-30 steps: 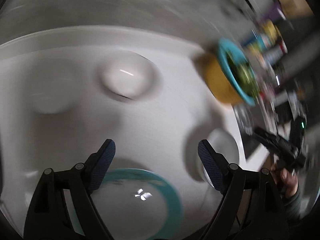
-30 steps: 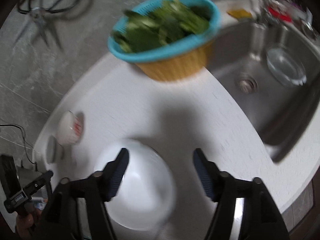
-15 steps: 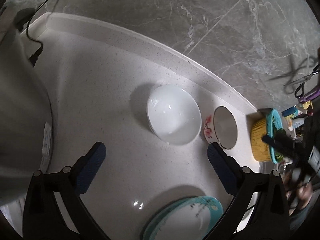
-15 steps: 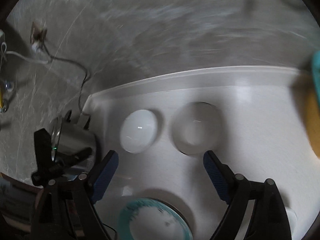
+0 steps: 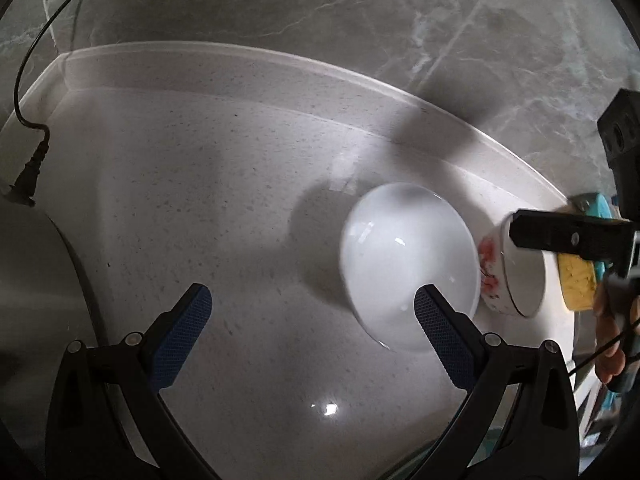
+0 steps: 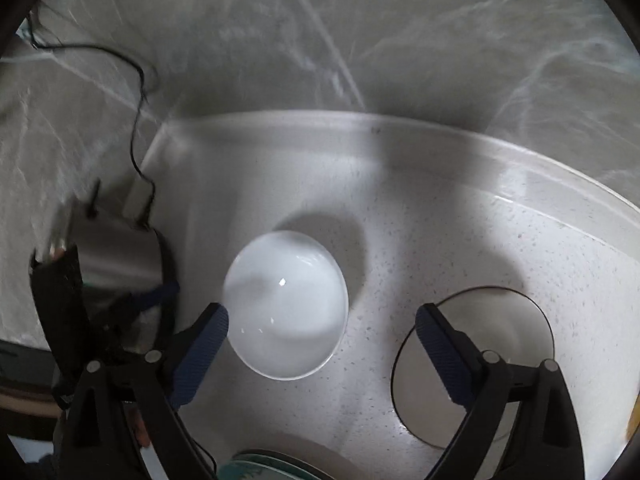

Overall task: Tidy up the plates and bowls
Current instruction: 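Close both tools on the rim of the second white bowl, then lift the second white bowl with both tools and carry it over the first bowl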

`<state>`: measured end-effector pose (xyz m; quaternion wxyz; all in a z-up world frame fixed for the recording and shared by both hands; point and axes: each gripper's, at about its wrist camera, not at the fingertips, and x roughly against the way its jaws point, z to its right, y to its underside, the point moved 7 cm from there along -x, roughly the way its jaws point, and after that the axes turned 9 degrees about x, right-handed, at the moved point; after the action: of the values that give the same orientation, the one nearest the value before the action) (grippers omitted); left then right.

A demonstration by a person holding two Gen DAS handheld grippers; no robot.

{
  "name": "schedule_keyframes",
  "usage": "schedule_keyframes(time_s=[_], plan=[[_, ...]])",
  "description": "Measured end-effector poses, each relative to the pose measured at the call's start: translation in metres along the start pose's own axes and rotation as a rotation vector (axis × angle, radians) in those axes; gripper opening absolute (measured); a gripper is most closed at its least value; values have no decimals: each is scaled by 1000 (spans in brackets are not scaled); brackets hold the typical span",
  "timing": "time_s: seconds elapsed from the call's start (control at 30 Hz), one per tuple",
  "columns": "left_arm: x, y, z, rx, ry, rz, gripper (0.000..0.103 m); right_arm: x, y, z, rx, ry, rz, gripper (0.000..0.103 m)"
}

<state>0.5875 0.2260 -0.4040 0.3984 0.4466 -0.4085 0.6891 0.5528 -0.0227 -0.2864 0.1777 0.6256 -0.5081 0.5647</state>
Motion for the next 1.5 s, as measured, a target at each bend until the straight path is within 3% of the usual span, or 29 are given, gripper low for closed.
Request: schedule_keyframes(time_s=[0.27, 0.4, 0.83, 0.93, 1.0, 1.07, 1.1, 1.17, 1.2, 1.37, 1.43, 1.5], plan=[[-15, -10, -1, -28, -71, 38, 103, -27, -5, 7, 41, 55, -81, 89], [-25, -10, -4, 8, -35, 28, 102, -35, -7, 7, 26, 33, -84, 89], [-39, -11, 17, -74, -46, 15, 99, -50, -8, 3, 86, 53, -106, 84], [-42, -7, 22, -78, -34, -7, 87, -54, -4, 2, 97, 58, -130, 75], [-46, -3, 23, -67, -19, -23, 77, -56, -1, 1, 94, 55, -140, 74], [-50, -2, 23, -49, -8, -42, 54, -57, 1, -1, 109, 62, -145, 74], [-52, -1, 22, -46, -7, -49, 49, -58, 1, -1, 113, 67, -145, 73], [-55, 0, 23, -42, 7, -59, 42, -59, -1, -4, 116, 64, -146, 63], [-56, 0, 23, -44, 6, -62, 41, -62, 0, -5, 110, 50, -157, 52], [-58, 1, 31, -64, 19, -75, 24, -69, 2, -7, 116, 47, -185, 41], [-60, 1, 36, -66, 45, -84, 16, -70, 3, -6, 107, 39, -195, 17], [-61, 3, 42, -66, 70, -98, 15, -71, 3, -5, 99, 33, -200, 12]])
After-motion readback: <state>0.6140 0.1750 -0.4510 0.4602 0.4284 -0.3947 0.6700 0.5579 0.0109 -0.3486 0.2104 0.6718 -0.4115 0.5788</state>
